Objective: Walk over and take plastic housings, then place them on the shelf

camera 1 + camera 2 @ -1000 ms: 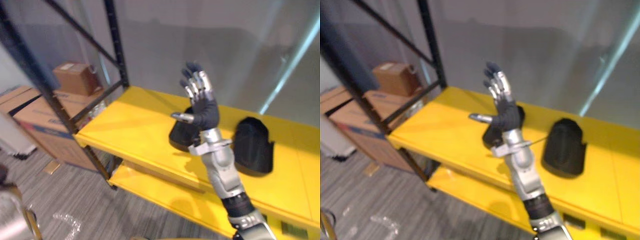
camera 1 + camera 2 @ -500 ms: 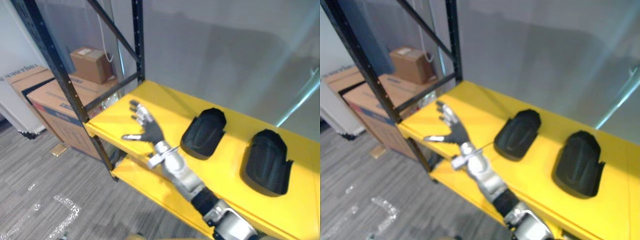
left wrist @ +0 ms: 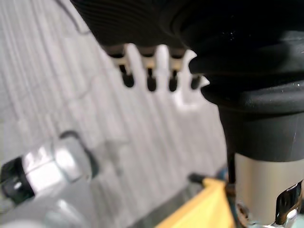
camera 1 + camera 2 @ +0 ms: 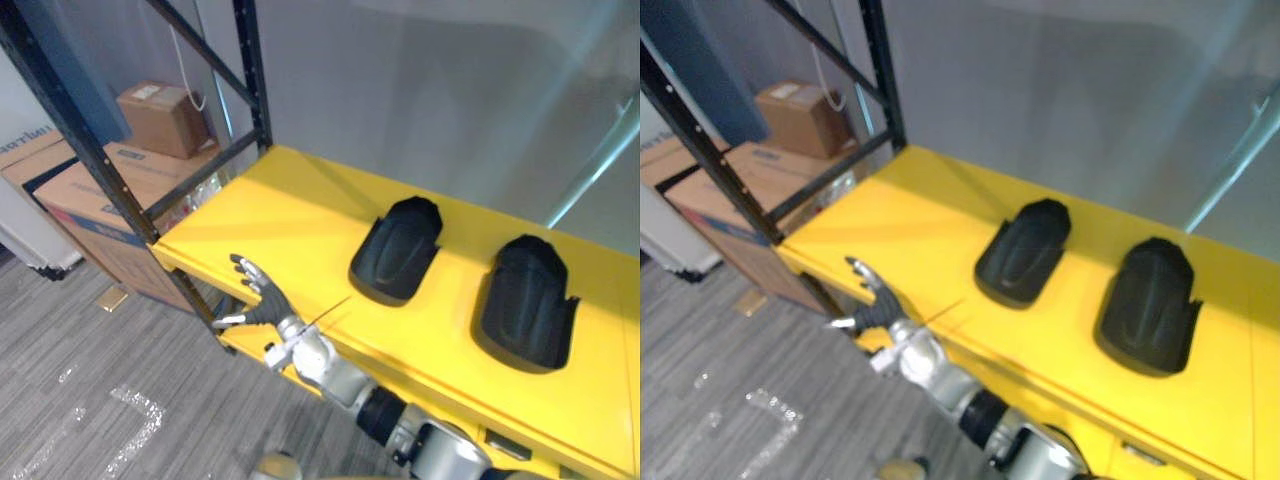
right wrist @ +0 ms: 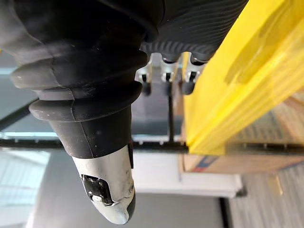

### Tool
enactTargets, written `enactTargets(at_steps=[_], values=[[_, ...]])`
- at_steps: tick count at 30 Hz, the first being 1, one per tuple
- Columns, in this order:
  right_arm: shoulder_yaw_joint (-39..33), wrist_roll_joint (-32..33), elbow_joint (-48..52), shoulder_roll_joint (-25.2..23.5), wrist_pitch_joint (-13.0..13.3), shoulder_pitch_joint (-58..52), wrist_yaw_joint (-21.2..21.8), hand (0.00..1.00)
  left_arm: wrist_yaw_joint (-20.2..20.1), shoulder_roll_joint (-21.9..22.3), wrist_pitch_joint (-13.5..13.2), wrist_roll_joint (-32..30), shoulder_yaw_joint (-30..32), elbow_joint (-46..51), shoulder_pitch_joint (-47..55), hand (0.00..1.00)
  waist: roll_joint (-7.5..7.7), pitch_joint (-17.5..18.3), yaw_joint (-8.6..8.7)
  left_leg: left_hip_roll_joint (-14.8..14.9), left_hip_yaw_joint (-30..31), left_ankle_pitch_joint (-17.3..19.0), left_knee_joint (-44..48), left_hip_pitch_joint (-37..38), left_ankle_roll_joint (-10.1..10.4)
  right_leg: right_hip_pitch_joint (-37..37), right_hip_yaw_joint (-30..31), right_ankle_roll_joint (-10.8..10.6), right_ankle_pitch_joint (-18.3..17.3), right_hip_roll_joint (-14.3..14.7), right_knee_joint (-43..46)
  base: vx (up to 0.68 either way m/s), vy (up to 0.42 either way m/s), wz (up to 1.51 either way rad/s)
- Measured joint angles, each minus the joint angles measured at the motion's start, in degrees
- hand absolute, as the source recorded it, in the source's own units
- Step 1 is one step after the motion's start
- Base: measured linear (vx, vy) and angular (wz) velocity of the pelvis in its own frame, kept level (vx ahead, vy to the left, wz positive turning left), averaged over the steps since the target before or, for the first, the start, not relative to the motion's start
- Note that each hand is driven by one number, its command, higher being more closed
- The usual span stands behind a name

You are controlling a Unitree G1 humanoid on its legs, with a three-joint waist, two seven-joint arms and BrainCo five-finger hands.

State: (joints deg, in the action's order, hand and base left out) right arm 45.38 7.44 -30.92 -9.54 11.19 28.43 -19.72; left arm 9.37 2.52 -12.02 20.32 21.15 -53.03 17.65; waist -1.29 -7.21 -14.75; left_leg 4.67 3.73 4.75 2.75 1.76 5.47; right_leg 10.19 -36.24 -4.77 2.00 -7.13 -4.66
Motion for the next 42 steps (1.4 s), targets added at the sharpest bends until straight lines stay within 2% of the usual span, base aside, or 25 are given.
enactTargets(at_steps=[8, 11, 15, 23, 26, 30, 37, 38, 42], values=[[-0.18, -1.55, 0.02, 0.01, -0.04, 0.16, -2.79, 0.0, -3.48, -0.3, 2.32, 2.29, -0.2, -0.43, -0.86, 0.0, -0.62, -2.09, 0.19, 0.21, -0.55, 0.17, -0.02, 0.11, 0.21, -0.13, 0.22, 0.02, -0.02, 0.01, 0.0, 0.0, 0.011, -0.01], [-0.82, -2.11, 0.02, 0.01, -0.27, 0.39, -3.4, 0.0, -6.03, -0.79, 2.86, 2.33, -2.66, -1.61, -0.89, 0.0, -0.62, -2.09, 0.25, 0.31, -0.74, 0.18, 0.05, 0.13, 0.23, -0.13, 0.24, 0.07, -0.06, 0.06, 0.0, 0.0, 0.0, 0.0], [-4.38, -4.7, 0.01, 0.05, -1.18, 0.42, -6.07, 0.0, -8.51, -1.17, 3.31, 2.36, -4.05, -2.04, -0.88, 0.0, -0.98, -2.36, 0.25, 0.39, -0.98, 0.19, -0.06, 0.62, 0.24, -0.18, 0.24, 0.17, -0.27, -0.22, 0.98, -0.01, 0.022, -0.03], [-9.75, -8.97, -0.05, 0.05, -2.71, 0.03, -13.19, 0.0, -8.63, -2.22, 3.33, 2.37, -6.26, -1.98, -0.9, 0.0, -0.48, -3.32, 0.64, -0.24, -1.52, -0.17, -1.3, 1.87, -0.16, -0.27, 0.5, -0.52, -0.68, -1.58, 2.33, -0.01, 0.038, -0.01], [-10.89, -10.11, -0.14, 0.04, -3.39, -0.13, -14.24, 0.0, -8.59, -2.36, 3.25, 2.37, -6.6, -1.95, -0.88, 0.0, -0.46, -3.34, 0.63, -0.36, -2.58, -0.3, -2.29, 2.98, -0.17, -0.24, 1.34, -0.65, -0.59, -1.82, 2.3, 0.03, 0.038, -0.14], [-13.06, -10.44, -1.71, 0.04, -4.34, -0.3, -15.55, 0.0, -8.41, -3.39, 3.23, 2.36, -8.67, -1.71, -1.14, 0.0, -0.08, -3.43, 1.47, -0.6, -2.98, -0.3, -2.55, 3.28, -0.17, -0.24, 1.67, -0.79, -0.5, -2.08, 2.21, 0.02, 0.022, -0.05], [-13.76, -10.44, -2.75, 0.04, -4.24, -1.37, -15.57, 0.0, -8.24, -3.77, 3.31, 2.22, -9.0, -1.39, -1.27, 0.0, 0.62, -3.83, 1.71, -0.61, -3.52, -0.29, -2.22, 3.63, -0.16, -0.25, 1.83, -0.82, -0.48, -2.31, 2.6, 0.0, 0.005, 0.0], [-13.76, -10.43, -3.15, 0.04, -4.12, -1.51, -15.52, 0.0, -8.24, -3.83, 3.32, 2.13, -9.01, -1.37, -1.28, 0.0, 0.74, -4.12, 1.72, -0.62, -4.32, -0.23, -1.23, 3.42, -0.12, -0.3, 1.87, -0.62, -0.69, -2.64, 3.54, -0.04, 0.035, 0.03], [-11.85, -10.57, -3.03, -0.03, -2.61, -1.25, -15.23, 0.0, -7.79, -4.46, 3.45, 1.74, -11.39, -1.63, -2.66, 0.0, 0.08, -8.03, 2.72, 0.34, -5.44, 5.05, 11.94, -1.2, 0.11, -3.83, 3.77, -0.71, -6.95, -5.2, 15.63, -0.12, 0.076, -0.08]])
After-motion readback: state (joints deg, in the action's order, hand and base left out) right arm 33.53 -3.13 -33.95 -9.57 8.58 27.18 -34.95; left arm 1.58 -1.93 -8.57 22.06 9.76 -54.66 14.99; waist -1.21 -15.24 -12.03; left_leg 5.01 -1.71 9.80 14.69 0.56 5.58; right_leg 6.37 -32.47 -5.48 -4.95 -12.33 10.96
